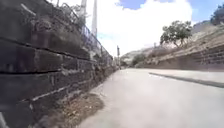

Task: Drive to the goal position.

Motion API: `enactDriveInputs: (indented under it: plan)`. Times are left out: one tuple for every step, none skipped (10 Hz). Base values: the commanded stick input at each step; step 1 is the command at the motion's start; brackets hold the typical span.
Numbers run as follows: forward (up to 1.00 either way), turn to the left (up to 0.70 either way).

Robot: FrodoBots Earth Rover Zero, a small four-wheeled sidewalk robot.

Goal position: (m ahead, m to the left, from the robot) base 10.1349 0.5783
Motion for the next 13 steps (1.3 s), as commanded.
enactDriveInputs:
  plan:
    - [0.7,0.0]
    - [0.7,0.0]
    - [0.7,0.0]
    - [0.7,0.0]
    - [0.7,0.0]
    - [0.7,0.0]
    - [0.7,0.0]
    - [0.7,0.0]
    - [0.7,0.0]
    - [0.7,0.0]
    - [0.7,-0.15]
    - [0.7,0.0]
    - [0.7,0.0]
